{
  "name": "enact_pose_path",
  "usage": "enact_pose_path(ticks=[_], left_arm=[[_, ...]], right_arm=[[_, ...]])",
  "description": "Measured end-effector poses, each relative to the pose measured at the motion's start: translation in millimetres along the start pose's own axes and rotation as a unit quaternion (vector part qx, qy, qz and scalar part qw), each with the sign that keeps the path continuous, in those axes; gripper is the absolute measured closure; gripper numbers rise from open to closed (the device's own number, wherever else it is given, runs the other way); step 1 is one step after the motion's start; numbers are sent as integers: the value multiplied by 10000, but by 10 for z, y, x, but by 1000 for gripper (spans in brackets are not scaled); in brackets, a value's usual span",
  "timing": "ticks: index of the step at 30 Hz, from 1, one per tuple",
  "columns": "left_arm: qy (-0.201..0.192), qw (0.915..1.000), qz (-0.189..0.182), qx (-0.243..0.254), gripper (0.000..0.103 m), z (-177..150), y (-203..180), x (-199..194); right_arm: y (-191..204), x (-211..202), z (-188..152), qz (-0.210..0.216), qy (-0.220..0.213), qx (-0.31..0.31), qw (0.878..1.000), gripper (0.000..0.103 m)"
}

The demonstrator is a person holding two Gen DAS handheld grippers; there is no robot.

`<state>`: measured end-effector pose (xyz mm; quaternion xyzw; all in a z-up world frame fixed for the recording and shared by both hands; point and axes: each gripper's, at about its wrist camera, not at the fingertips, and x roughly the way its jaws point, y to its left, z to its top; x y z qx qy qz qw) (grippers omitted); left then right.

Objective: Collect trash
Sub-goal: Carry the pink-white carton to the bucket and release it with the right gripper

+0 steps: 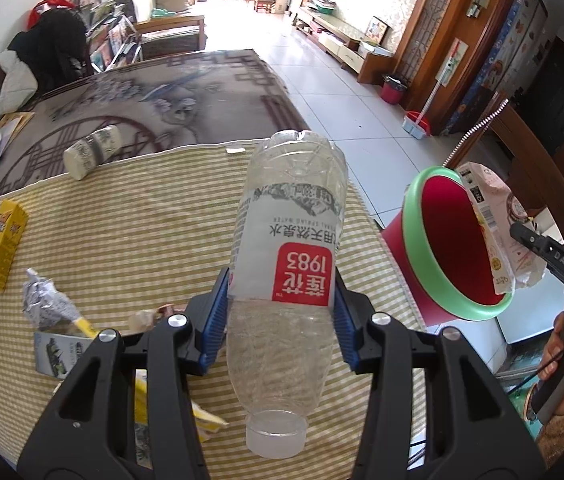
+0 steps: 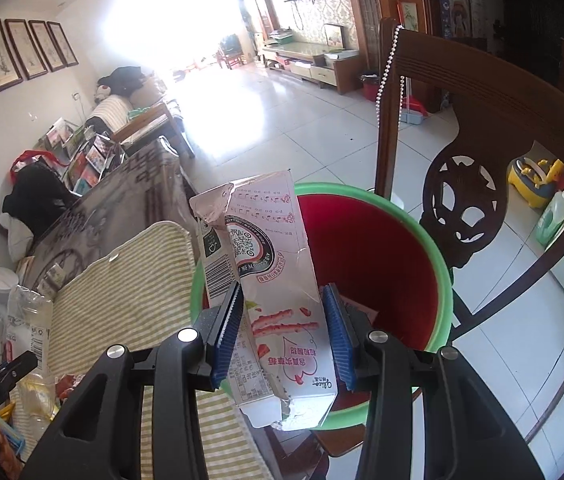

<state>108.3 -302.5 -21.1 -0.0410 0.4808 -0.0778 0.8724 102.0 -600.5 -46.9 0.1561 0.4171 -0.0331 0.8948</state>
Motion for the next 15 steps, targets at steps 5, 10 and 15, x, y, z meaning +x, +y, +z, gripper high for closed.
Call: enact_pose_path(ticks=[5, 10, 15], left_arm=[[13, 9997, -144, 170, 58, 67, -166, 81], [1, 9986, -377, 383, 58, 151, -394, 136], [39, 9939, -776, 780, 58, 266, -789, 256]], right_arm=[[-141, 74, 31, -126, 61, 136, 9998, 43], [-303, -11, 49, -79, -62, 388, 9992, 38], [-428, -203, 22, -155, -276, 470, 9984, 36]])
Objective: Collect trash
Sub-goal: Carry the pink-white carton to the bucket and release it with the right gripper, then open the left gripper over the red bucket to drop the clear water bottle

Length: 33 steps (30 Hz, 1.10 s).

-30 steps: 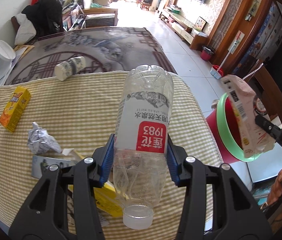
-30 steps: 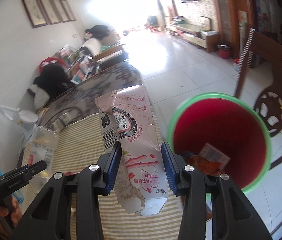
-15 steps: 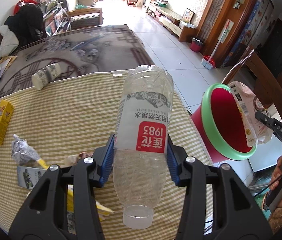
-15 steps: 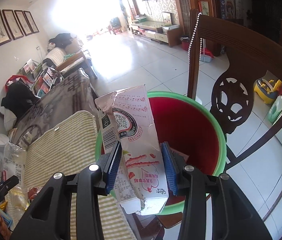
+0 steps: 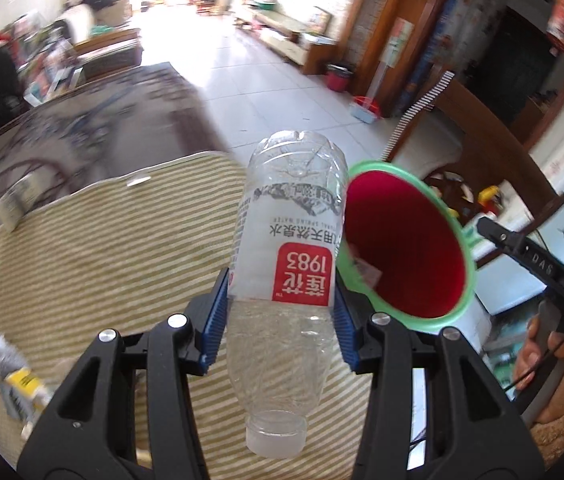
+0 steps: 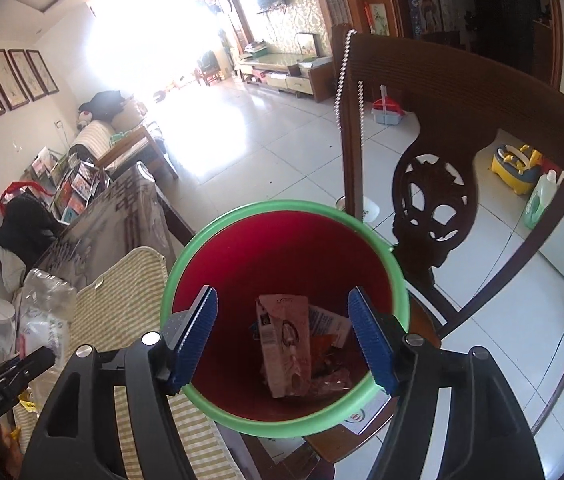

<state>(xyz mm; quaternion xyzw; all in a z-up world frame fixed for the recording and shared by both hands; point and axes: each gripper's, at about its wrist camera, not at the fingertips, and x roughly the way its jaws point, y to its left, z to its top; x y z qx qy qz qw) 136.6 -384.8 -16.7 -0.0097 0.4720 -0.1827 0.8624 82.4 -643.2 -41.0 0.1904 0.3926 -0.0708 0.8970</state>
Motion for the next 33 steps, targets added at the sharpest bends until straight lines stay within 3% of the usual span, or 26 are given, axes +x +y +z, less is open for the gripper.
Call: enact_pose_path(ticks=[7, 17, 20, 26, 33], left_arm=[[163, 9953, -656, 698, 58, 249, -683, 435], [389, 9866, -928, 1287, 58, 375, -1203, 866], [313, 9881, -875, 1230, 45, 373, -1208, 836], [-16, 9904, -798, 1128, 43, 373, -1016, 523], [-317, 9960, -689, 465, 39, 332, -416, 80]], right_arm=[[-295, -272, -146, -261, -108, 330, 9991, 33], [-618, -587, -357, -663, -167, 705, 9952, 32], [-607, -620, -385, -700, -186, 715, 9948, 32], [-453, -531, -362, -575, -133, 574, 9966, 32], [112, -332, -306, -192, 1, 36, 9998, 32]])
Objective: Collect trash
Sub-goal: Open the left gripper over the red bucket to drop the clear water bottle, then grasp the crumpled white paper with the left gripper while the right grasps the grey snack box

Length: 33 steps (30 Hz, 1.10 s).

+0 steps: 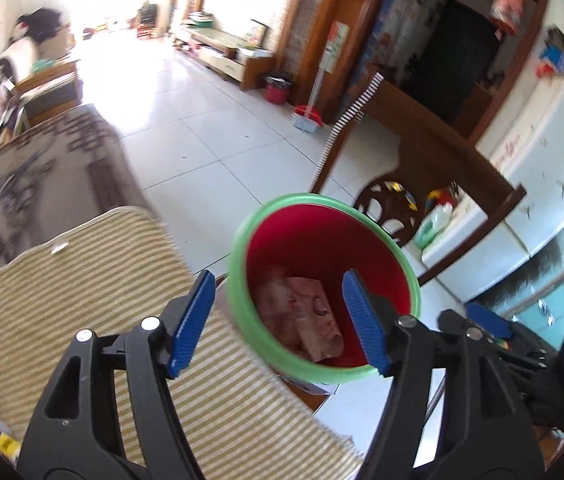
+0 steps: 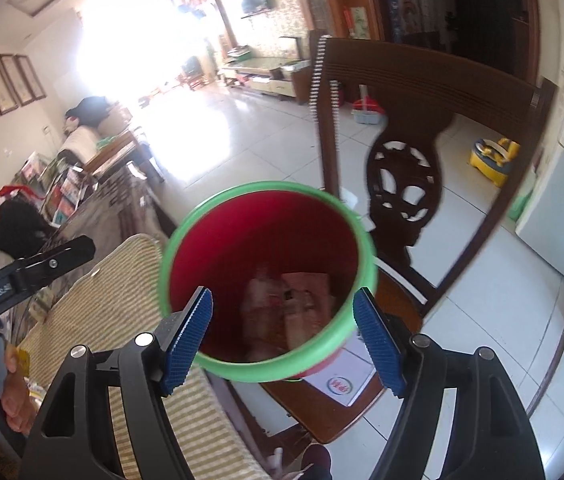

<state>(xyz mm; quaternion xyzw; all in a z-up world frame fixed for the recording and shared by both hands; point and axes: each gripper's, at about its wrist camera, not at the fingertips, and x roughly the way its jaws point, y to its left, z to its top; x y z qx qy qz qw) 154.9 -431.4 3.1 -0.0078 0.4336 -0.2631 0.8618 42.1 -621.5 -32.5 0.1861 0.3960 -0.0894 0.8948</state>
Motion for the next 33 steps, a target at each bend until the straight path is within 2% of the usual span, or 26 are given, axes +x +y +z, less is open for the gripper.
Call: enact_pose_path(ticks=[5, 9, 14, 18, 27, 30, 33], left_arm=[[-187, 9974, 210, -666, 39, -205, 531, -394], [-298, 9915, 486, -1166, 39, -430, 1021, -683], [-410, 9796, 962, -1714, 39, -695, 1731, -1060], [-433, 9657, 1394, -2149, 39, -987, 2365, -1376], [-201, 9405, 2100, -2664, 39, -1630, 3417, -1901], [-38, 9384, 2154, -2702, 39, -1778, 3594, -1961], [158, 9429, 1984, -2671, 39, -1886, 3668, -1924]], right_arm=[[529, 138, -42, 280, 129, -450, 9985, 32], [985, 210, -135, 480, 252, -843, 9950, 32], [1582, 266, -337, 699, 418, -1272, 9885, 32], [1994, 276, -525, 825, 523, -1541, 9832, 32], [2765, 282, -1000, 1037, 839, -1905, 9726, 32], [2927, 297, -1157, 1076, 958, -1970, 9698, 31], [3057, 300, -1285, 1079, 1064, -1977, 9685, 31]])
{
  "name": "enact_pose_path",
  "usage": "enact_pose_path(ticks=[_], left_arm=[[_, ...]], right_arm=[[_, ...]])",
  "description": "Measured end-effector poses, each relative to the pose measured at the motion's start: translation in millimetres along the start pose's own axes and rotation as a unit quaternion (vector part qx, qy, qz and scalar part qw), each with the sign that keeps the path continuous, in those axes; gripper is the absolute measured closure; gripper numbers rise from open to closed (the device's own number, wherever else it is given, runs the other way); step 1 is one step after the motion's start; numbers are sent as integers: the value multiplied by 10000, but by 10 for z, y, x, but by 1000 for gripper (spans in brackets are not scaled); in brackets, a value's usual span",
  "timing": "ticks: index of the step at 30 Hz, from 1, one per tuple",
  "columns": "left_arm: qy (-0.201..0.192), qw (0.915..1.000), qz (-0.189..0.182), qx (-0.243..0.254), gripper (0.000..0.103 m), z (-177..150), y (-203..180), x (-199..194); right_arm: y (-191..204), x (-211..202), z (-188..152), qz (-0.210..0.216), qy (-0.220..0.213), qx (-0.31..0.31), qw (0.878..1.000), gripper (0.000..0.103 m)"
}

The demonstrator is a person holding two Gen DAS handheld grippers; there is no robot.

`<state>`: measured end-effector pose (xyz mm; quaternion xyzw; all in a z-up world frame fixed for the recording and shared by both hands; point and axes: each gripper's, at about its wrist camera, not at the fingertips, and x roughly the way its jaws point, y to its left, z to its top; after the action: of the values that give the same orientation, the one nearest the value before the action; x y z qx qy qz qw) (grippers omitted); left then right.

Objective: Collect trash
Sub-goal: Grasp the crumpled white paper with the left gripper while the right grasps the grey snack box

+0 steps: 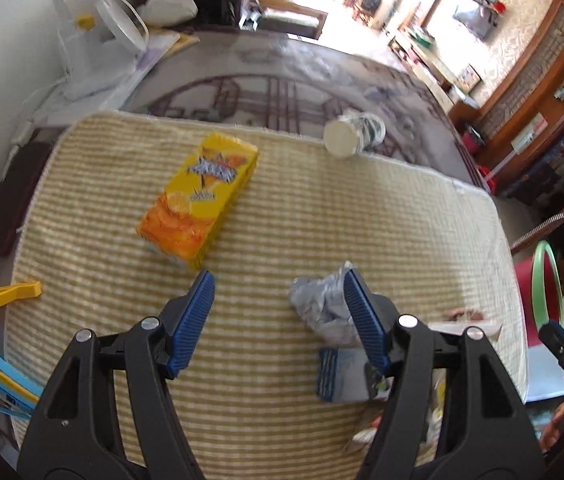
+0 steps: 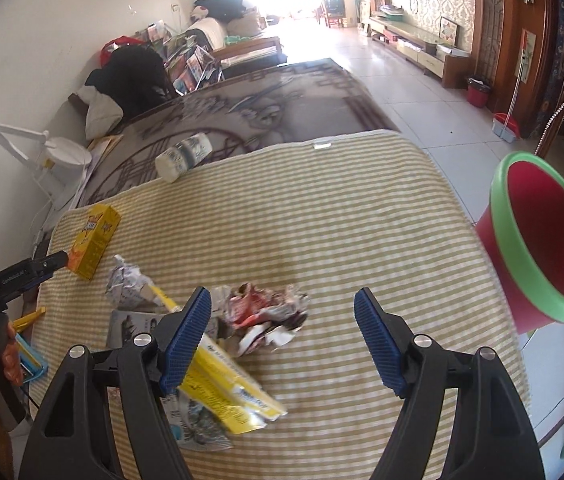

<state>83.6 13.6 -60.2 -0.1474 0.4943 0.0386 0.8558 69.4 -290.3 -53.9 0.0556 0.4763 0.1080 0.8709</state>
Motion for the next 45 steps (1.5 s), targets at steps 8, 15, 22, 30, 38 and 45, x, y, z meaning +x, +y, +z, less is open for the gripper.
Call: enact_pose_path(ticks=[8, 15, 22, 30, 38, 45], left_arm=[[686, 9943, -507, 636, 38, -140, -348, 469], [1010, 9909, -508, 730, 45, -129, -494, 866], [661, 9954, -507, 473, 52, -86, -276, 626], [556, 9981, -196, 155, 51, -138, 119, 462], [643, 9976, -214, -135, 46, -223, 358, 420], [605, 9976, -254, -241, 33, -260, 412, 394]], right_arm=[[165, 18, -100, -106, 139, 33, 9998, 27], [289, -34, -165, -139, 152, -134, 9997, 26], [826, 66, -80, 195, 407, -1597, 9861, 26], [1645, 739, -130, 566, 1343, -3995, 9051, 57], [1801, 1172, -212, 697, 2166, -5125, 8280, 45], [1892, 1329, -406, 621, 2417, -5771, 7776, 31]])
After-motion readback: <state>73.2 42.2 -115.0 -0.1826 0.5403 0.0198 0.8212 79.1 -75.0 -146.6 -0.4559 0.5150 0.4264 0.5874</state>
